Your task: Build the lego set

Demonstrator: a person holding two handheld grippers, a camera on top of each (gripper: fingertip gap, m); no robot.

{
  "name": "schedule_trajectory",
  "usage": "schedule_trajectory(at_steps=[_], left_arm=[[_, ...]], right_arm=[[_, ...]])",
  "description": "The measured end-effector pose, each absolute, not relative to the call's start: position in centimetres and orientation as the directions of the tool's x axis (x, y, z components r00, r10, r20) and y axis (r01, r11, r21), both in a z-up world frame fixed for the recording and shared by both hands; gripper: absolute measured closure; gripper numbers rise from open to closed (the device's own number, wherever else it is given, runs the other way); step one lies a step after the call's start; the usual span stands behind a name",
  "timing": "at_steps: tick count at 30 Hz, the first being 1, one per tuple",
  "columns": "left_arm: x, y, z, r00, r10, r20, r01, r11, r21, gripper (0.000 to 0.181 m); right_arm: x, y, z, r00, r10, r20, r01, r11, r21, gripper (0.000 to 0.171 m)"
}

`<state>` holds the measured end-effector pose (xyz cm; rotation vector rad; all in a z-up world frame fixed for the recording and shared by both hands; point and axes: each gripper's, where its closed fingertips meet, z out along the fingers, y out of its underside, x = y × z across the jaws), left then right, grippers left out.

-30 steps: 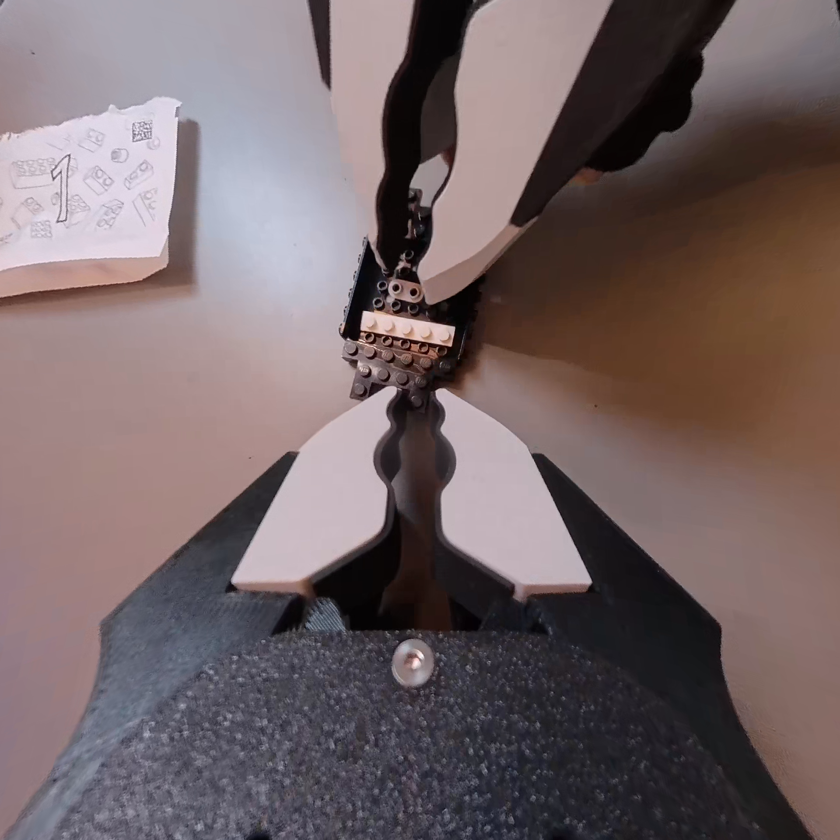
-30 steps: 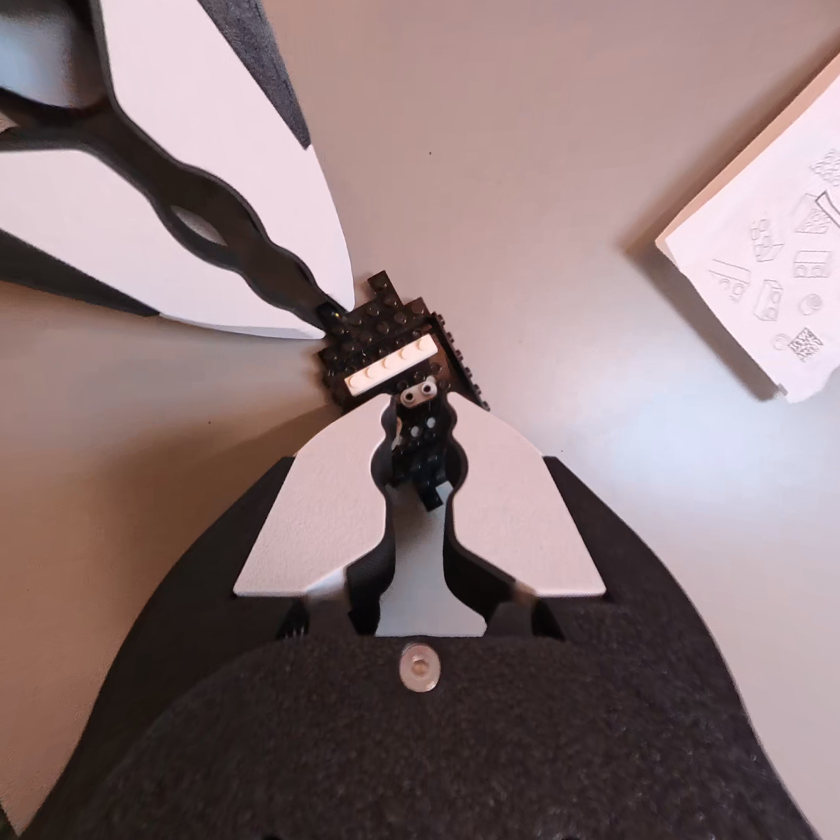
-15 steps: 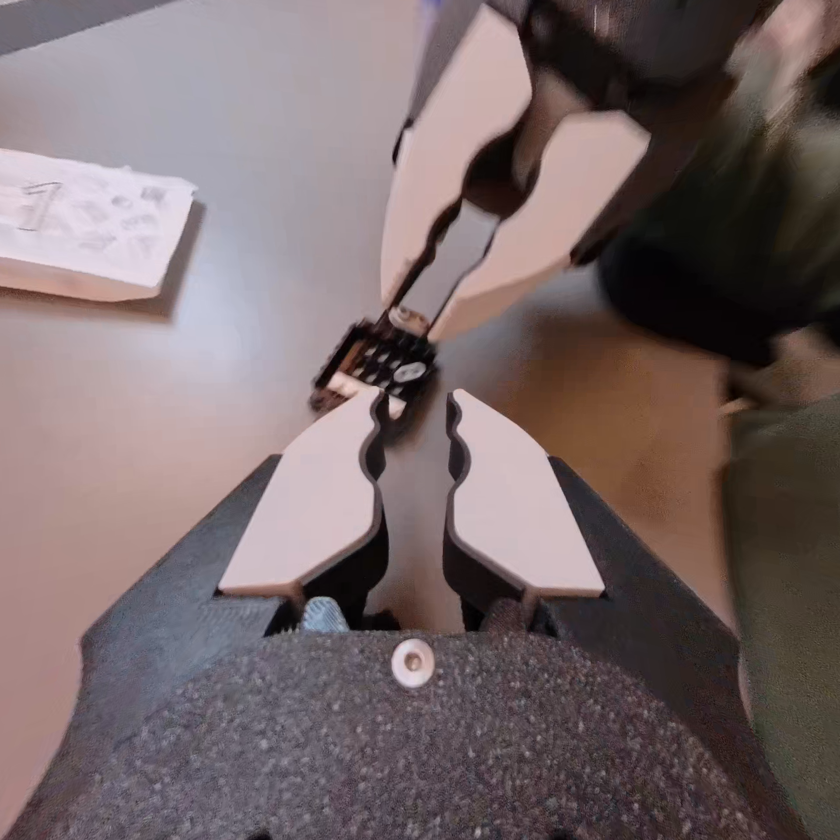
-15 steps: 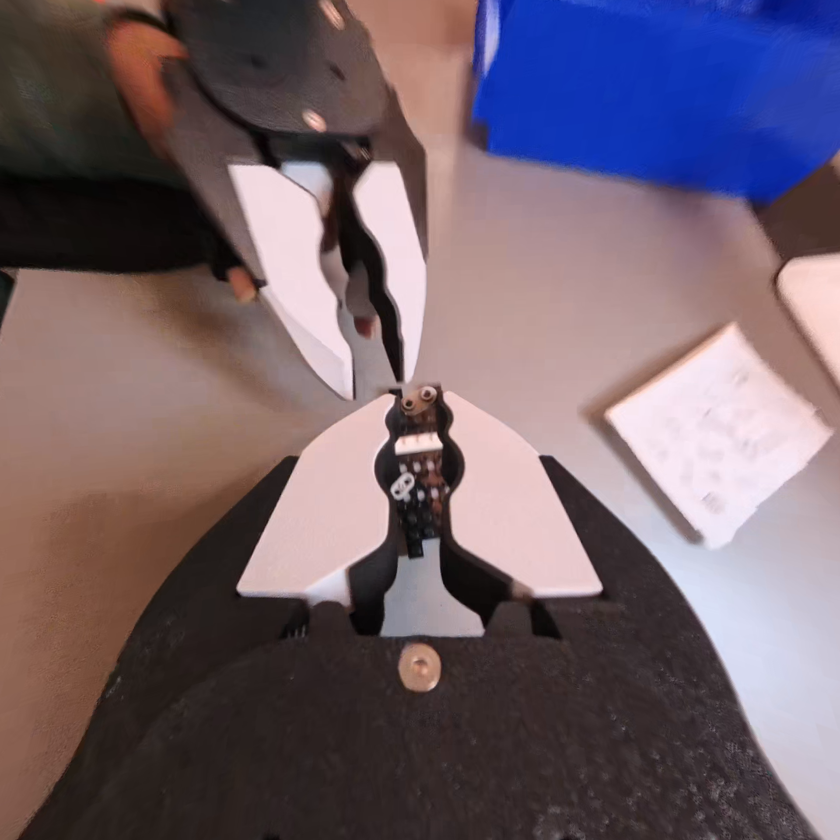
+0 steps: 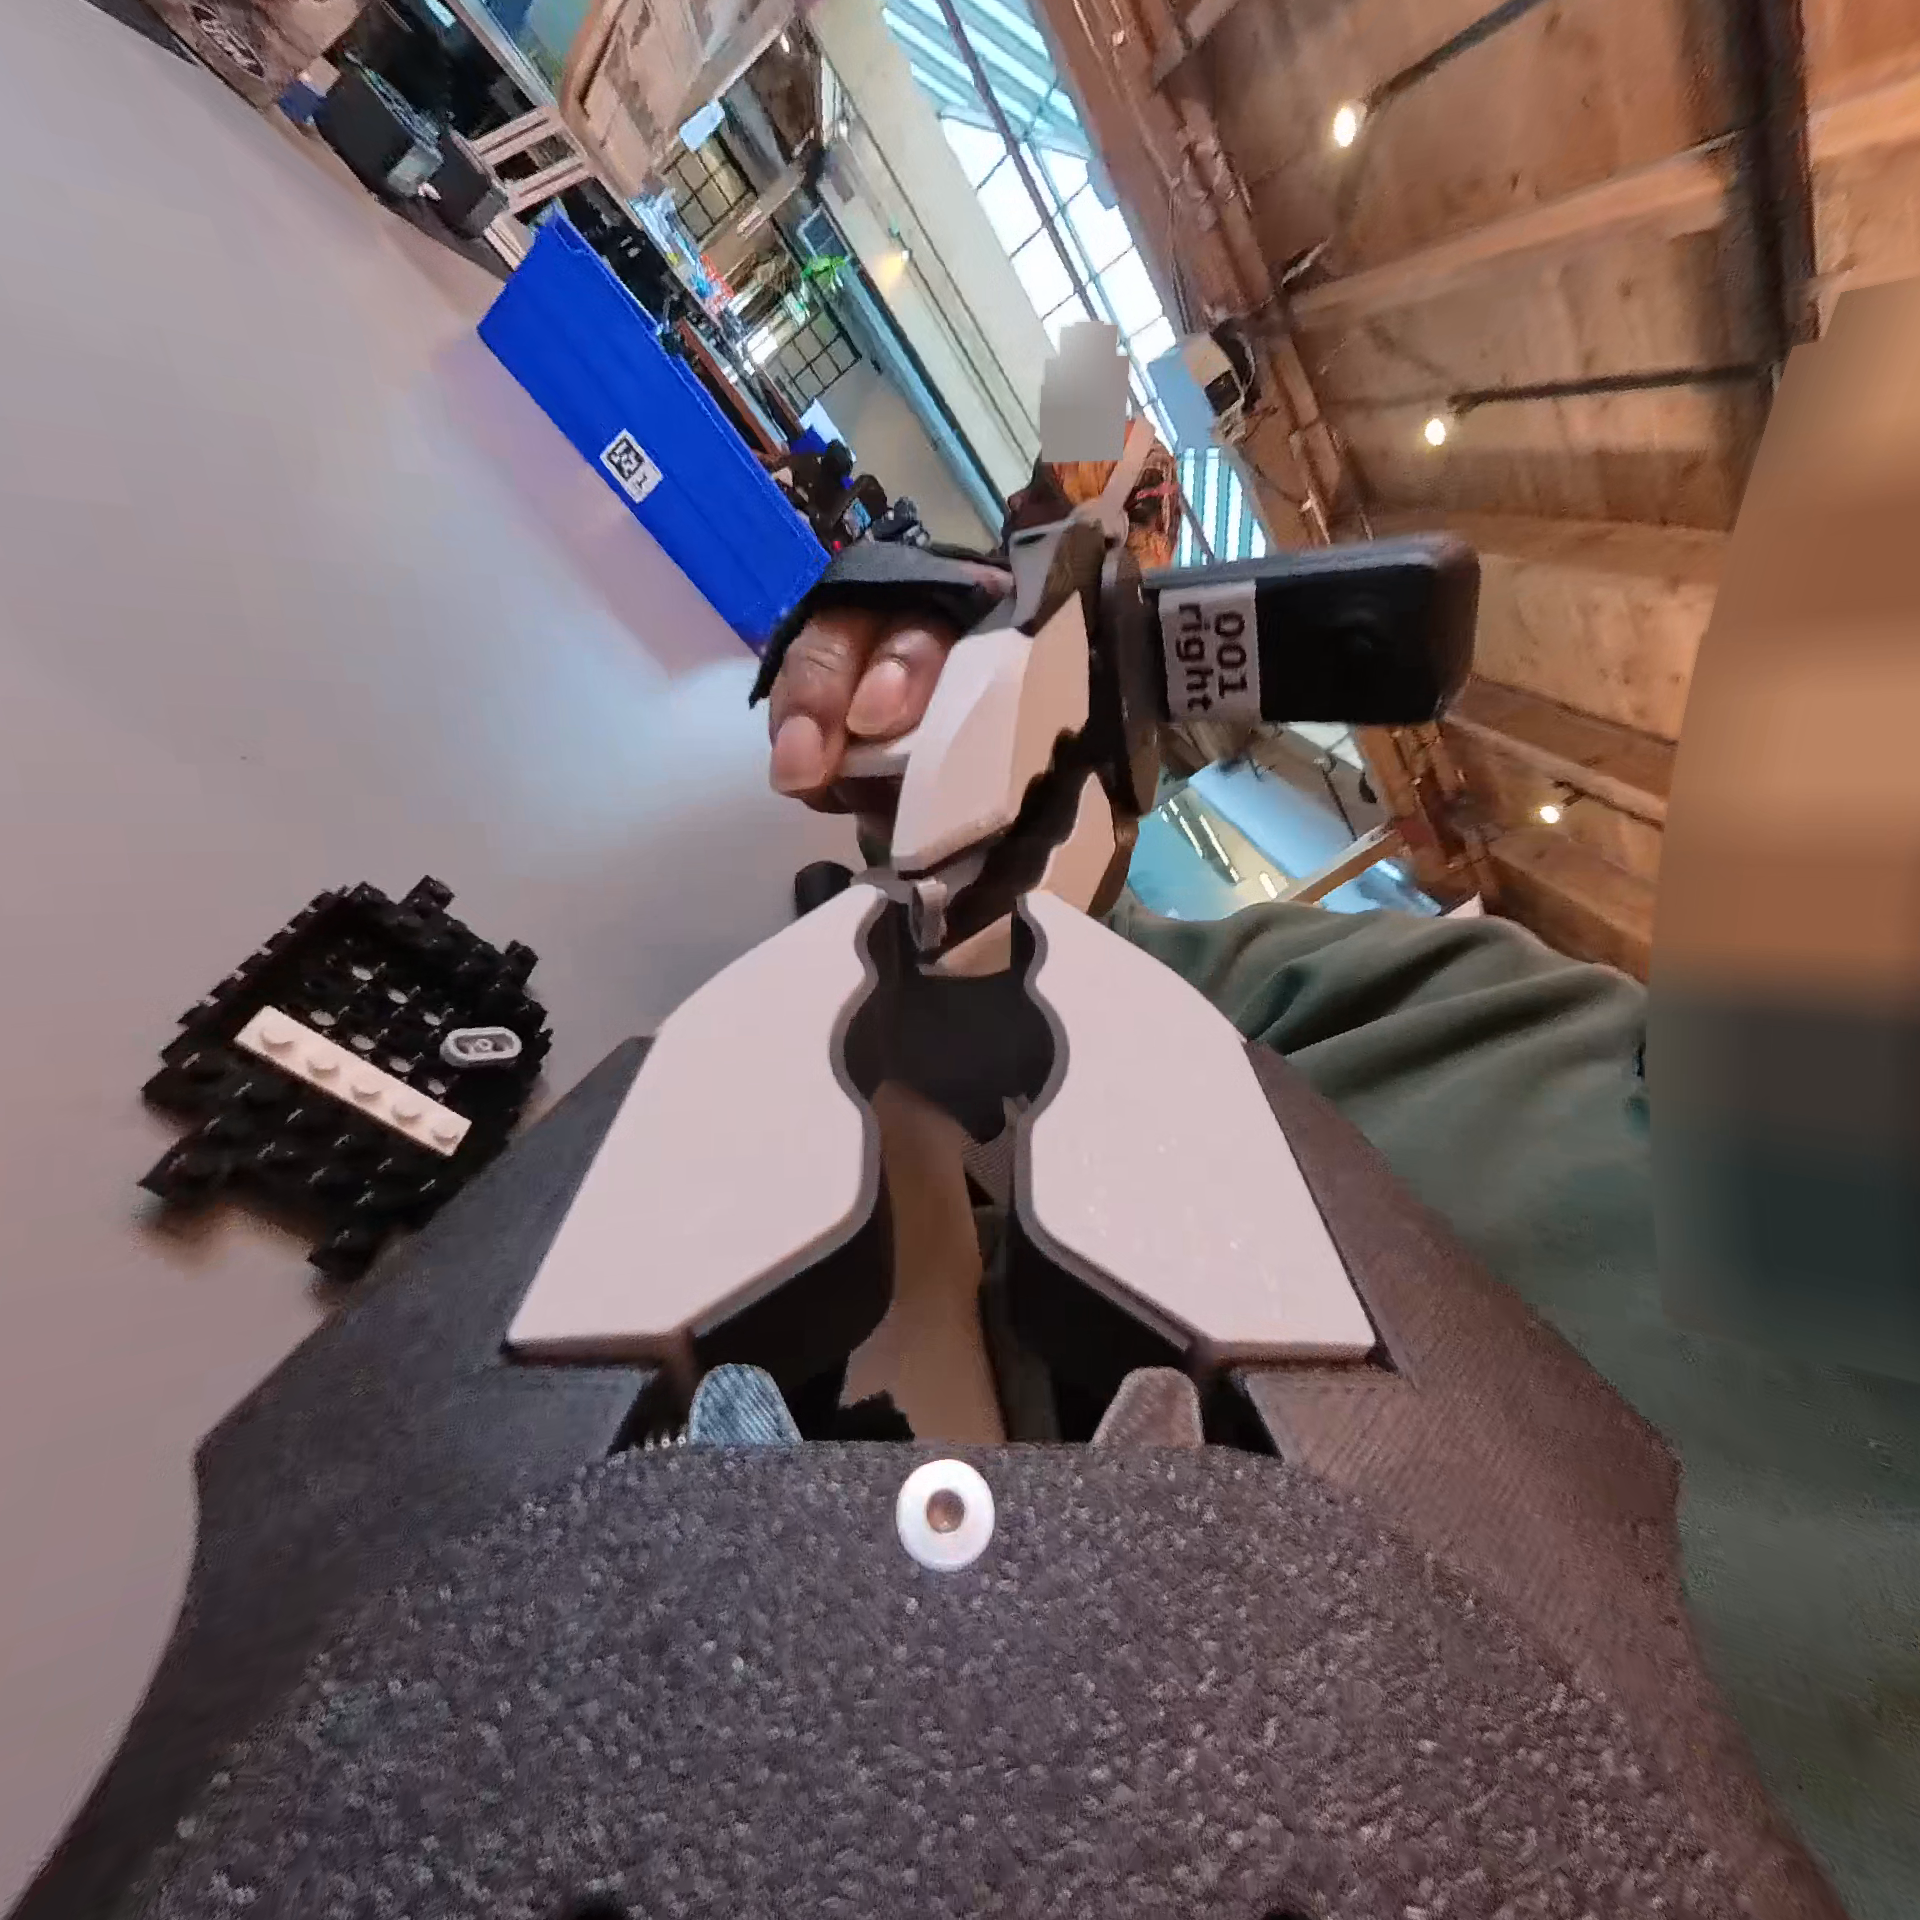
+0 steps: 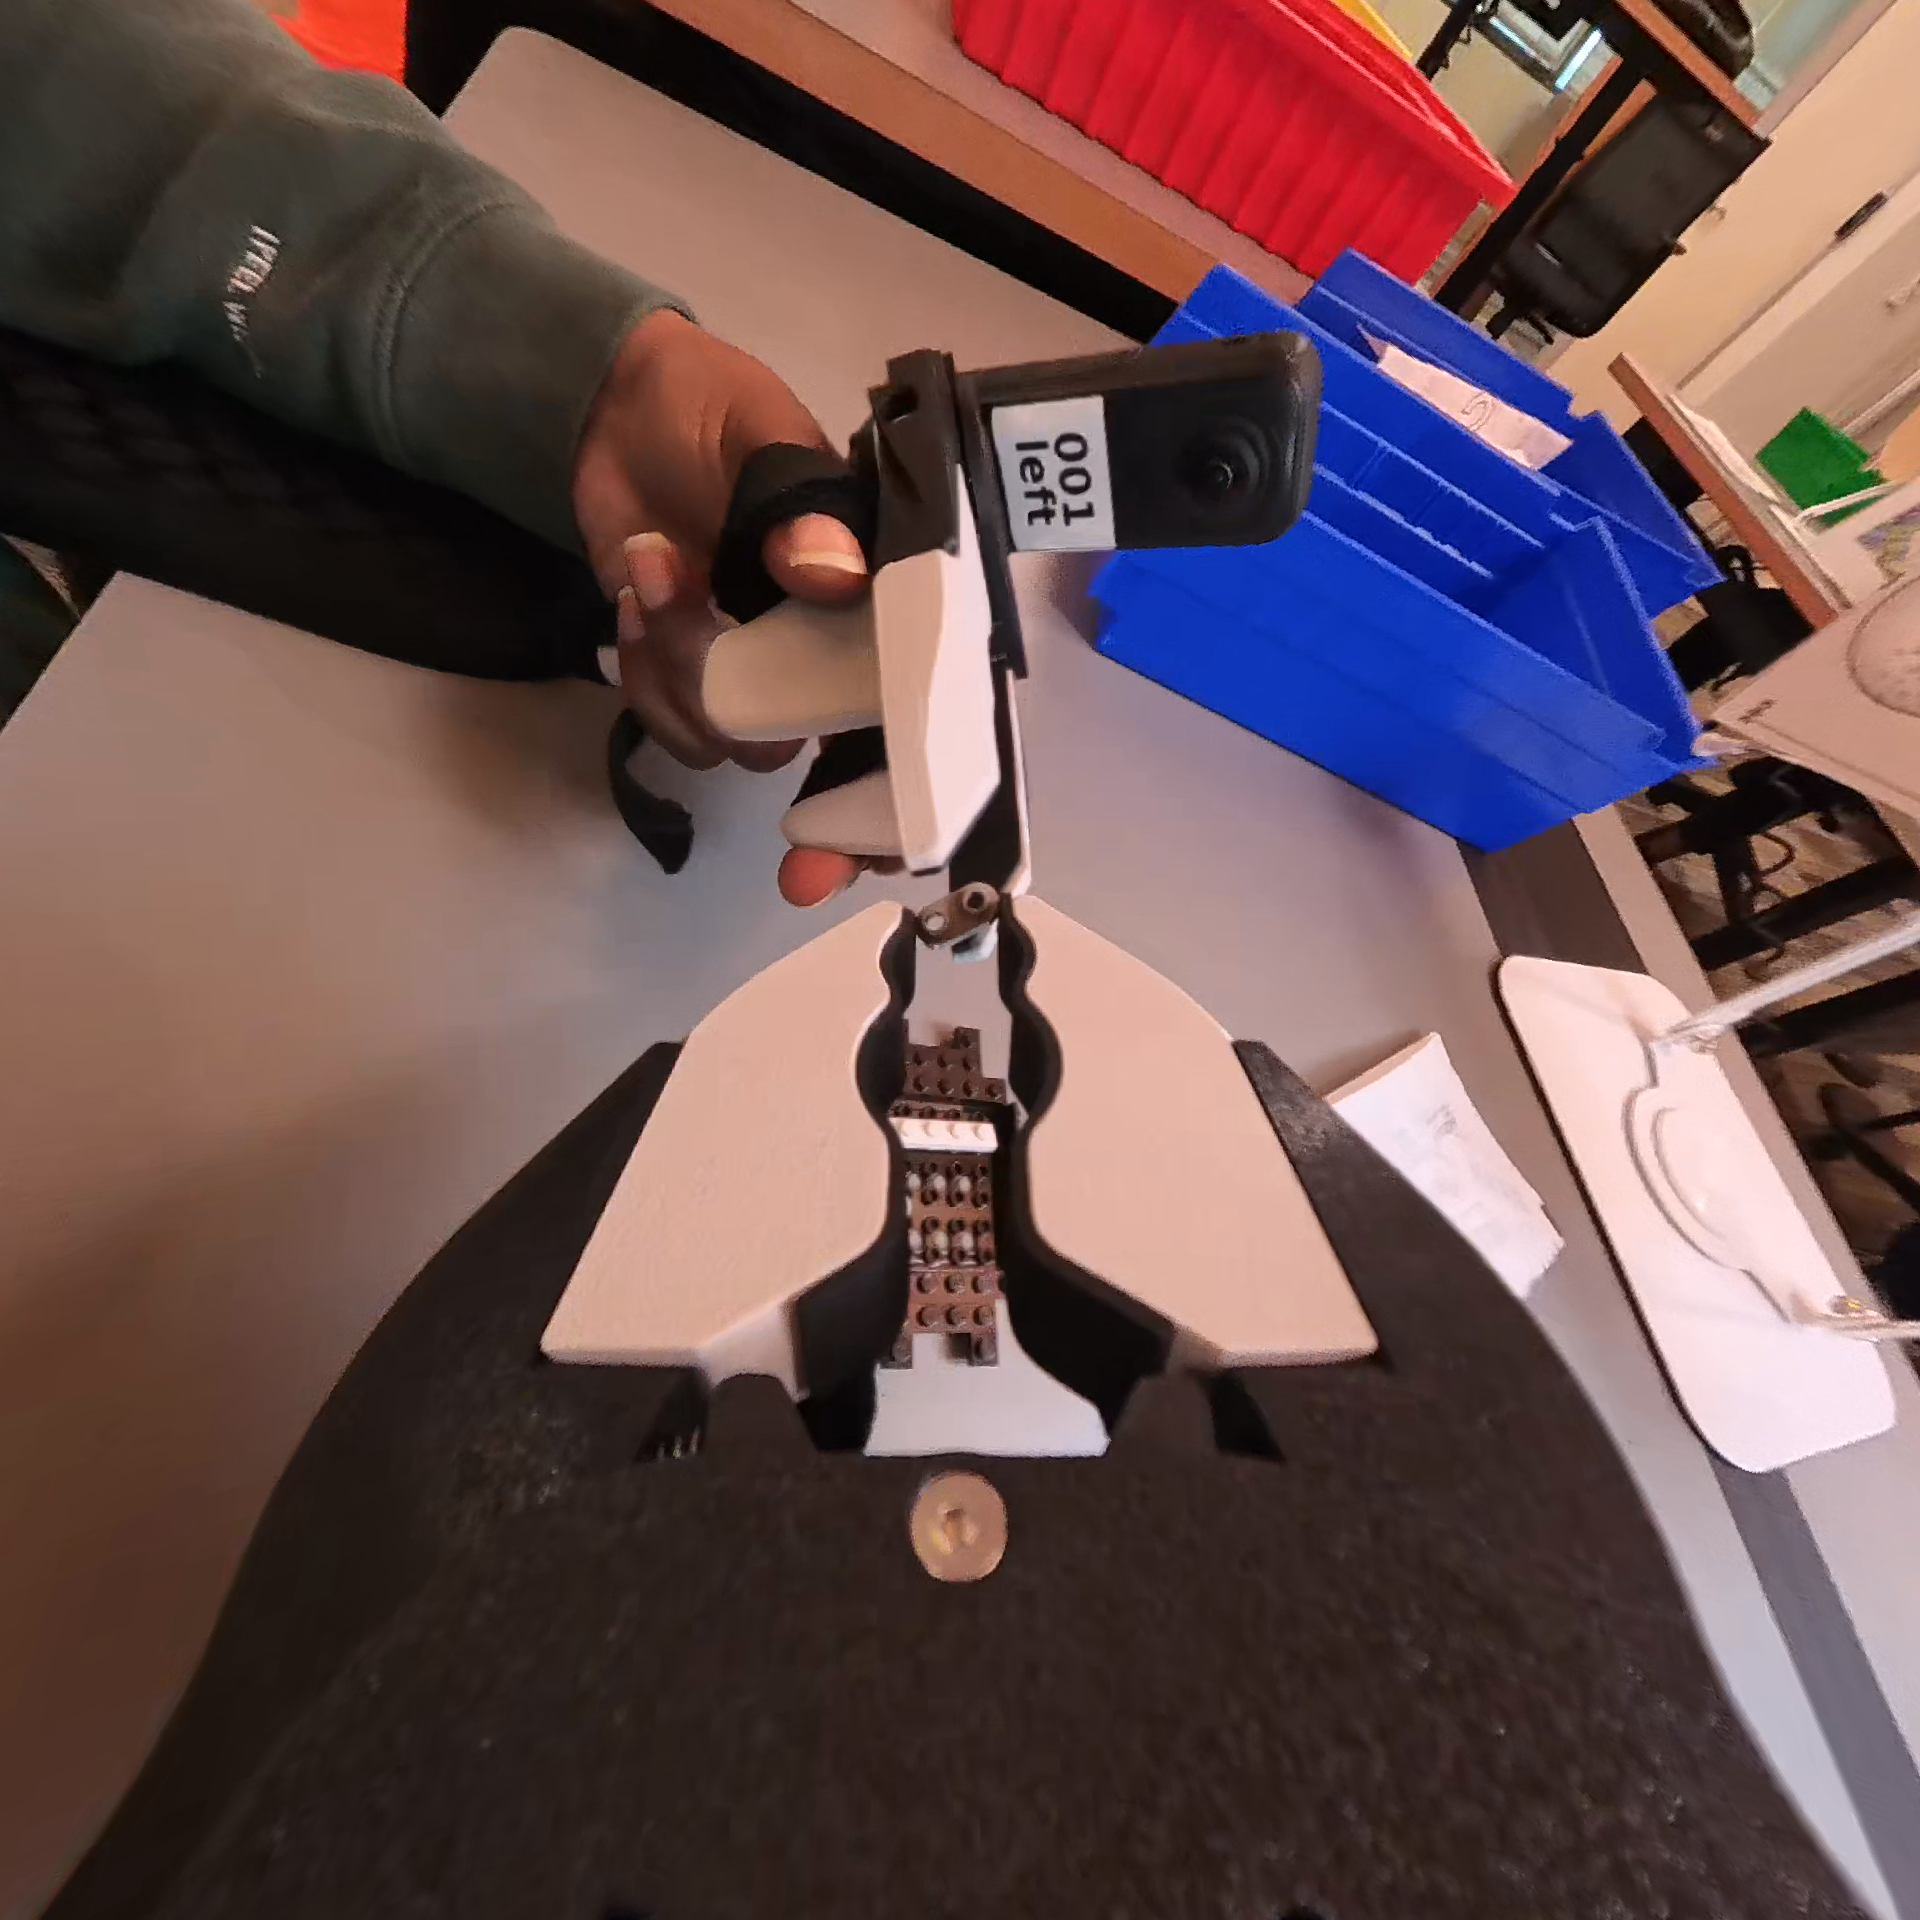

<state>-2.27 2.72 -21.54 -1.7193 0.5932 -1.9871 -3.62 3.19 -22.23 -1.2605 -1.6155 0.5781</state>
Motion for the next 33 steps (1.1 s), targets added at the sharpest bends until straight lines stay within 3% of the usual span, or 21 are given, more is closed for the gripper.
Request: schedule_trajectory(at_steps=[3,7,11,14,16,18,21,24,30,33], left_arm=[[-2.2,2.8,-22.1,-0.073,-0.626,0.777,0.039,-0.780,-0.625,0.176],[-2.5,3.5,-21.6,0.003,-0.681,0.732,0.066,-0.730,-0.680,0.176],[-6.2,7.0,-20.5,0.341,-0.777,0.529,0.084,-0.535,-0.840,0.177],[-15.6,12.4,-18.4,0.797,-0.573,0.190,0.024,-0.285,-0.958,0.177],[-22.6,14.5,-16.8,0.940,-0.333,0.074,0.003,-0.211,-0.978,0.177],[-27.9,16.1,-18.2,0.986,-0.167,0.001,-0.047,-0.285,-0.957,0.177],[-30.3,17.5,-22.2,0.989,-0.140,0.048,-0.019,-0.443,-0.896,0.170],[-29.8,17.4,-24.5,0.978,-0.195,0.075,-0.036,-0.514,-0.857,0.138],[-29.8,17.1,-25.0,0.969,-0.245,-0.024,-0.145,-0.492,-0.859,0.129],[-29.6,16.7,-25.7,0.942,-0.325,-0.085,-0.246,-0.494,-0.834,0.116]], right_arm=[[-3.6,3.2,-22.2,0.011,0.911,0.412,0.470,0.359,-0.806,0.156],[-3.5,3.8,-21.5,0.054,0.907,0.417,0.445,0.352,-0.823,0.156],[-2.7,5.2,-21.1,0.129,0.919,0.374,0.430,0.288,-0.856,0.150],[-2.0,6.1,-20.8,0.175,0.919,0.353,0.424,0.253,-0.870,0.150],[-2.1,6.3,-20.9,0.179,0.920,0.348,0.426,0.246,-0.871,0.150],[-2.3,6.3,-21.2,0.175,0.922,0.346,0.435,0.243,-0.867,0.150],[-2.6,6.3,-21.9,0.166,0.922,0.351,0.458,0.243,-0.855,0.150],[-2.5,6.1,-22.2,0.167,0.922,0.350,0.469,0.238,-0.851,0.150],[-2.3,6.3,-22.3,0.173,0.924,0.341,0.473,0.226,-0.851,0.151],[-2.3,6.2,-22.5,0.169,0.925,0.340,0.481,0.224,-0.848,0.151]])
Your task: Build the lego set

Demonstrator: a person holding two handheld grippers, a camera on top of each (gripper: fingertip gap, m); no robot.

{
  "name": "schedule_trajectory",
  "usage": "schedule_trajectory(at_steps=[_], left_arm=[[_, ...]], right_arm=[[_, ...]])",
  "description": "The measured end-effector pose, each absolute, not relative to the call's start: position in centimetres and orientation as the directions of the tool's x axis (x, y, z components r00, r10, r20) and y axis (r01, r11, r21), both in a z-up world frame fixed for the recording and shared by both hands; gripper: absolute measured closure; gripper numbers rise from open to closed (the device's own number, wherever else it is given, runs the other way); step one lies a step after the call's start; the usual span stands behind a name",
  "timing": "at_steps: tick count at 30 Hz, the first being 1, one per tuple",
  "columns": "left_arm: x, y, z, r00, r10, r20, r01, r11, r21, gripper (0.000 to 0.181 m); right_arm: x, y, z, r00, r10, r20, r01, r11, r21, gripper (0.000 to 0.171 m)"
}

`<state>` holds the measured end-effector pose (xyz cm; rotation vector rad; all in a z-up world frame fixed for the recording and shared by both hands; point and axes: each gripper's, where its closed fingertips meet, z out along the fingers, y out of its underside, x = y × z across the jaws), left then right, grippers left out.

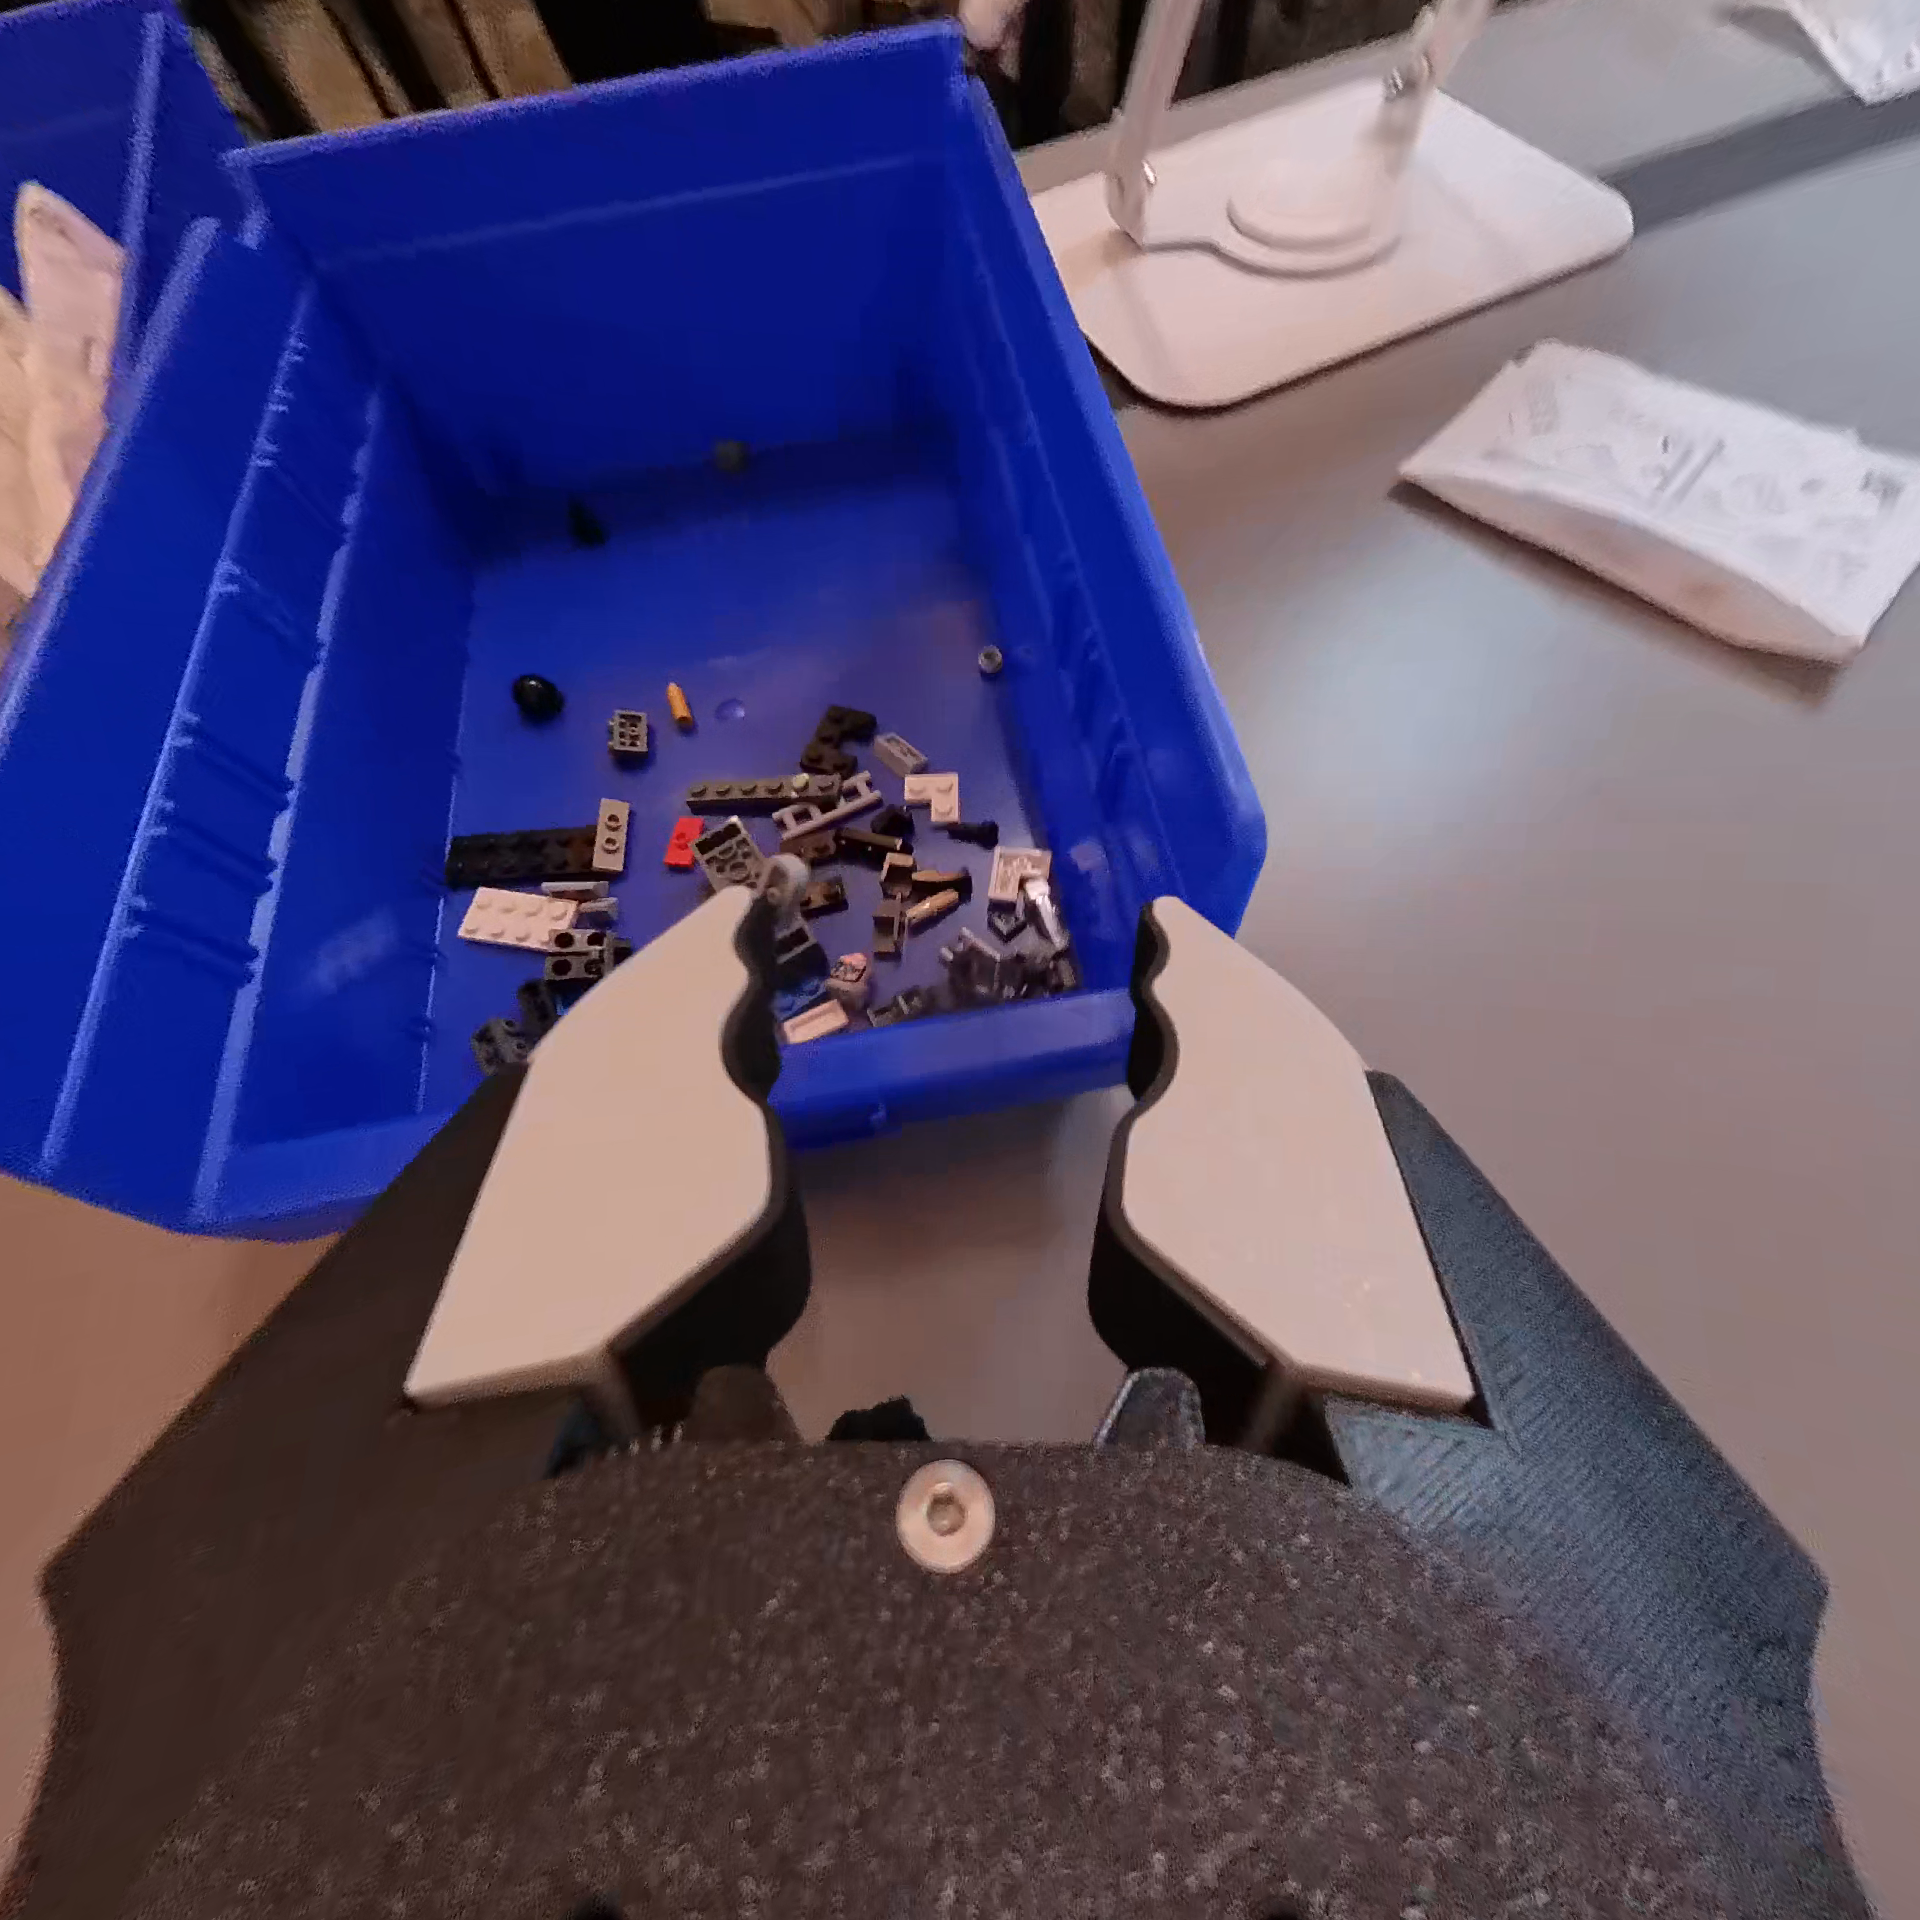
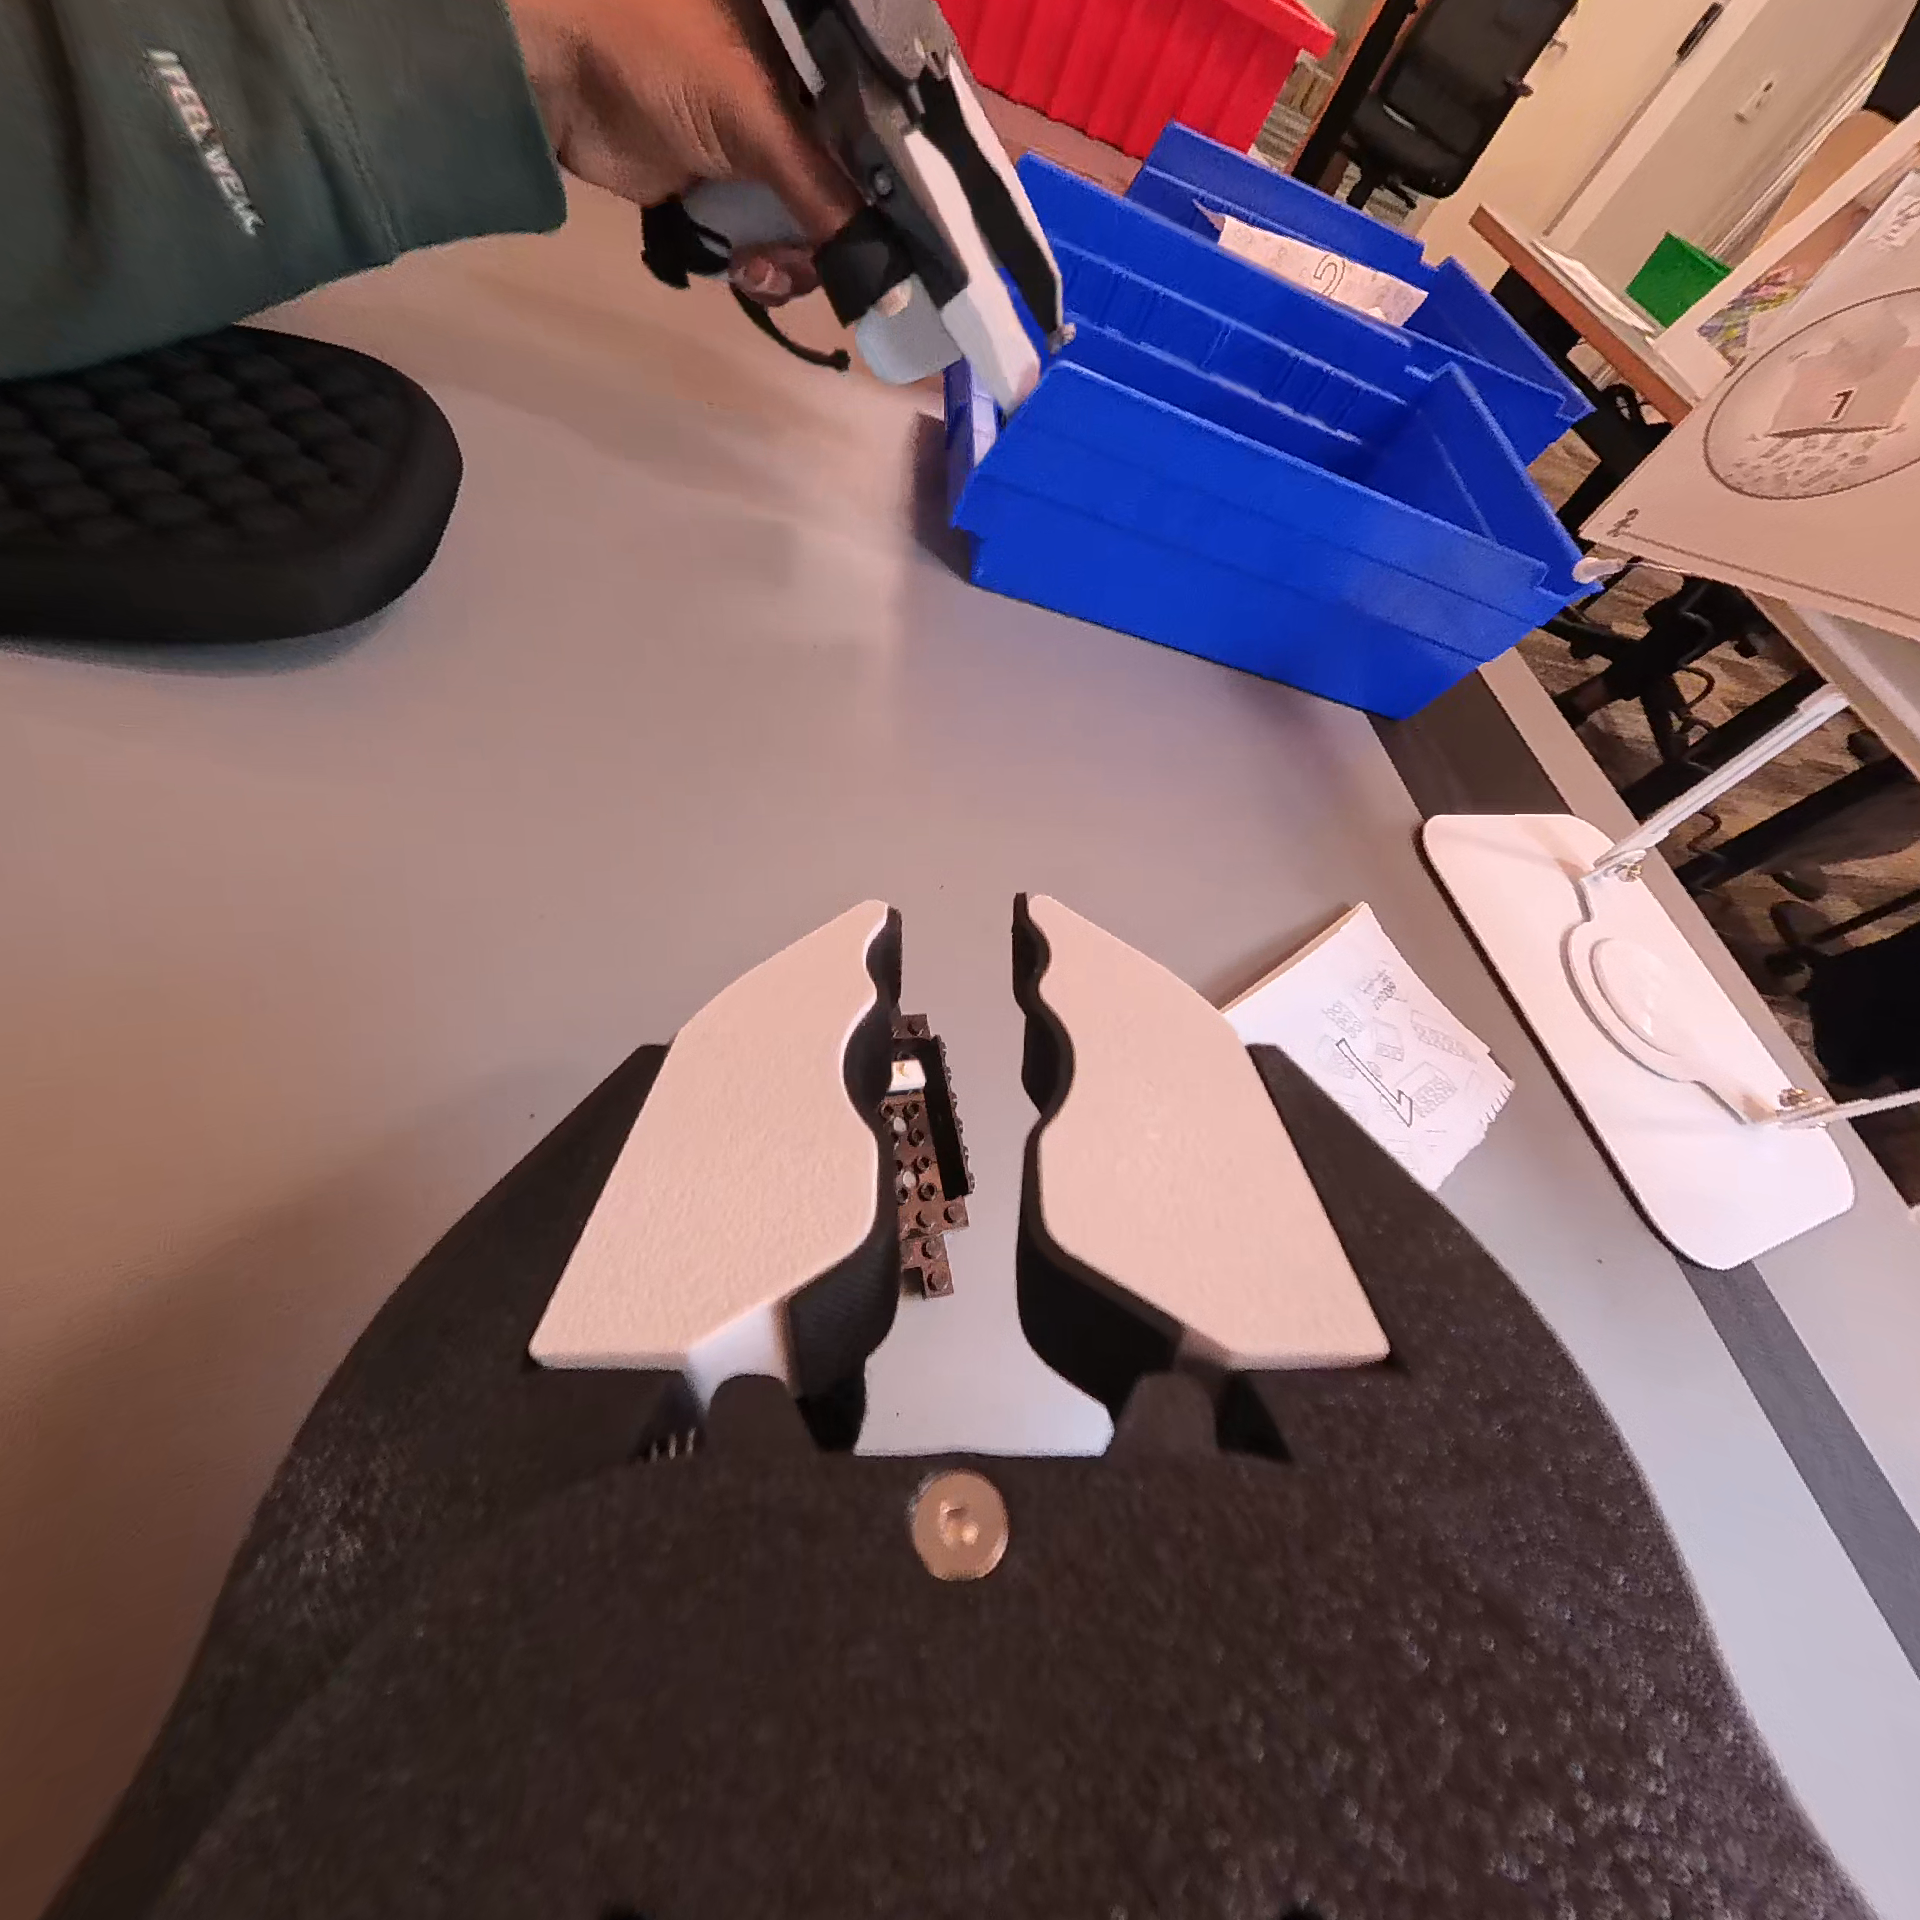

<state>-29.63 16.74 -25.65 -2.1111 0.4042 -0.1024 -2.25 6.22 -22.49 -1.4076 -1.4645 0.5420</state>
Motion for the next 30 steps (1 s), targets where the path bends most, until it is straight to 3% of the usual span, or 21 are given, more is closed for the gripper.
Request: schedule_trajectory(at_steps=[3,9,15,24,30], left_arm=[[-29.4,15.9,-26.7,0.866,-0.468,-0.175,-0.415,-0.479,-0.773,0.115],[-28.8,14.3,-31.2,0.601,-0.710,-0.366,-0.786,-0.442,-0.433,0.102],[-27.8,15.5,-31.4,0.429,-0.723,-0.541,-0.903,-0.344,-0.256,0.134],[-20.7,14.2,-31.3,0.406,-0.737,-0.541,-0.913,-0.355,-0.201,0.147],[-14.5,14.5,-30.3,0.404,-0.744,-0.532,-0.905,-0.243,-0.348,0.134]], right_arm=[[-2.1,6.2,-22.4,0.171,0.926,0.337,0.478,0.221,-0.850,0.151],[-2.1,6.3,-22.8,0.165,0.930,0.329,0.489,0.212,-0.846,0.152],[-1.9,6.5,-23.4,0.162,0.932,0.325,0.508,0.204,-0.837,0.152],[-1.2,7.2,-23.4,0.178,0.930,0.323,0.516,0.191,-0.835,0.153],[-0.9,7.8,-23.8,0.204,0.930,0.306,0.526,0.159,-0.836,0.153]])
